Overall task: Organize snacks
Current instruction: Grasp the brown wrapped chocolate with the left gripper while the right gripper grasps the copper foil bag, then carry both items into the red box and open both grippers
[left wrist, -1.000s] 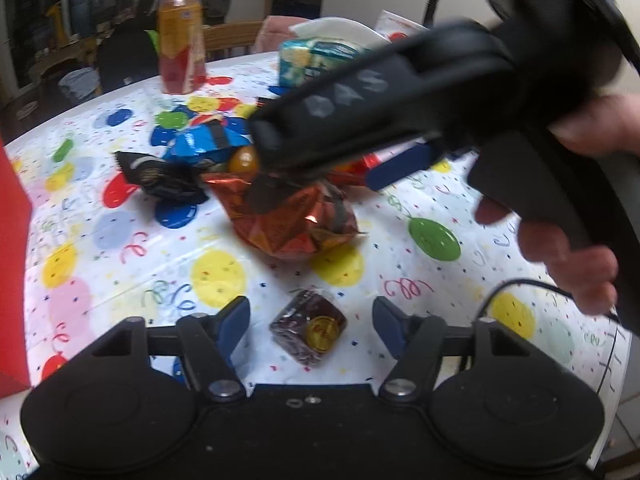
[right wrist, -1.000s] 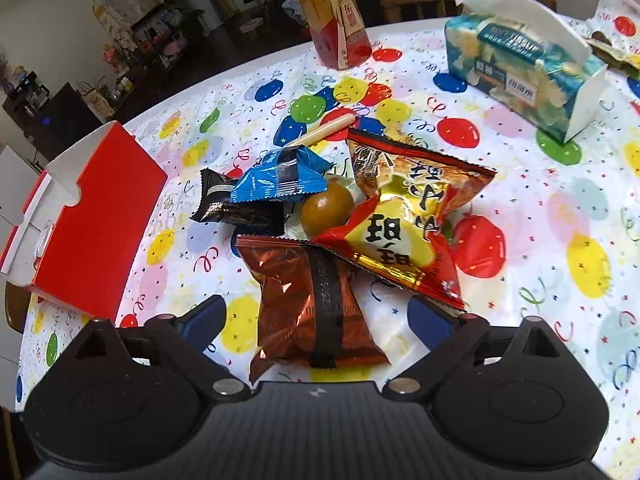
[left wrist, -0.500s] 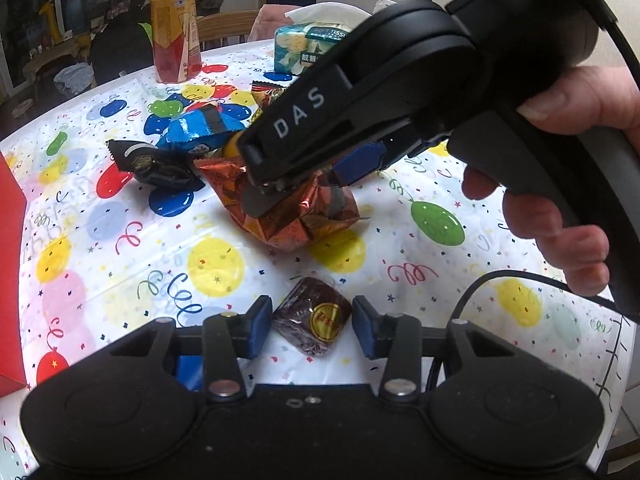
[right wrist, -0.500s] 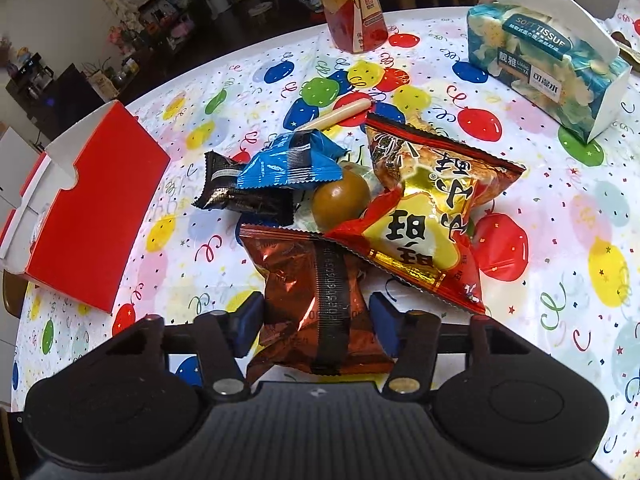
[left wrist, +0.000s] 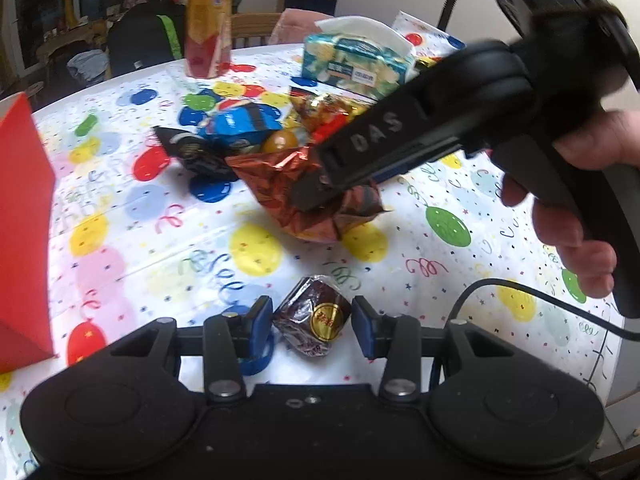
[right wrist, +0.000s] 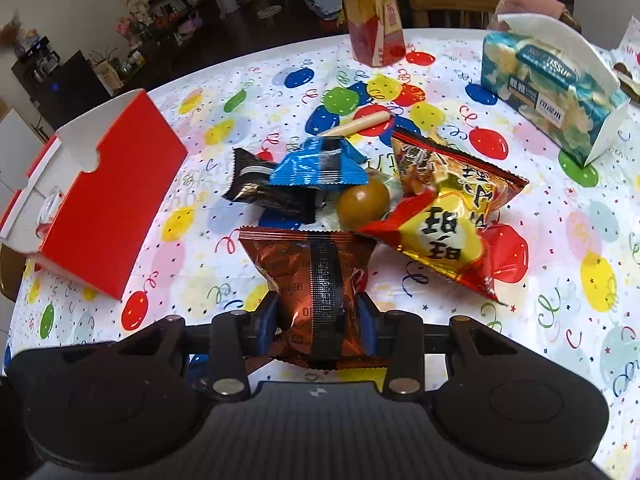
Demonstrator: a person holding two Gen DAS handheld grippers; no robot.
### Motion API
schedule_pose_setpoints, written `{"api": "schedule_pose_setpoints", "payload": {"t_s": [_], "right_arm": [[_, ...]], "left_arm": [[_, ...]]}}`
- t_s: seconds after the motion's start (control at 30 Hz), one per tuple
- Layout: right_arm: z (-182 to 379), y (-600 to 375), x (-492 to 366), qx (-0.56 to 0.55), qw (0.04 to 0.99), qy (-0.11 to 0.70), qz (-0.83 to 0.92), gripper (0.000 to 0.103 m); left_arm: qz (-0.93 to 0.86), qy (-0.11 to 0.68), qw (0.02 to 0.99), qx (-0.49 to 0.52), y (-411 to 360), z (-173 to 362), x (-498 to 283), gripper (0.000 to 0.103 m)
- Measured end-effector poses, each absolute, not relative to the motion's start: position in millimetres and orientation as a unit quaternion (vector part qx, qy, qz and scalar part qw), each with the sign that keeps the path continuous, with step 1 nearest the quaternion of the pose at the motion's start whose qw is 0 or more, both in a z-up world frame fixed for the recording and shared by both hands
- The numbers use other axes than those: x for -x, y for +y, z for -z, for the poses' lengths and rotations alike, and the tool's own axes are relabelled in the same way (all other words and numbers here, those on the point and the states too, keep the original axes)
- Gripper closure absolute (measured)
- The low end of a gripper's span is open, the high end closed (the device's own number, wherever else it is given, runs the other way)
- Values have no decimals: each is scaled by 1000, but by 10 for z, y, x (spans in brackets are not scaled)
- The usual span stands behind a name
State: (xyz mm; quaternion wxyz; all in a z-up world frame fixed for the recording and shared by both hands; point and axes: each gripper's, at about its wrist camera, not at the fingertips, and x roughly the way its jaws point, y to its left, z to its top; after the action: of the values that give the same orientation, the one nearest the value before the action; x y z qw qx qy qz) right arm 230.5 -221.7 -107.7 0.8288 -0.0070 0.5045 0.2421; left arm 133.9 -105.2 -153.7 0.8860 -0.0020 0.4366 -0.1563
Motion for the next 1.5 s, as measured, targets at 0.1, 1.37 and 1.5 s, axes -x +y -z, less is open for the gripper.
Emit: {"api": "schedule_pose_setpoints", "payload": {"t_s": [0.1, 1.37, 1.5], "right_arm": [[972, -2177, -2214, 11, 832, 497, -247, 63], [-76, -831, -1495, 33, 856, 401, -326, 63], [-69, -574, -1508, 43, 853, 399, -333, 63]], "left_arm": [[144, 441, 886, 13, -944, 1479, -1305, 62], [-2, 333, 940, 73, 853, 164, -951, 62], [-22, 332, 940, 75, 1094, 149, -988, 62]]}}
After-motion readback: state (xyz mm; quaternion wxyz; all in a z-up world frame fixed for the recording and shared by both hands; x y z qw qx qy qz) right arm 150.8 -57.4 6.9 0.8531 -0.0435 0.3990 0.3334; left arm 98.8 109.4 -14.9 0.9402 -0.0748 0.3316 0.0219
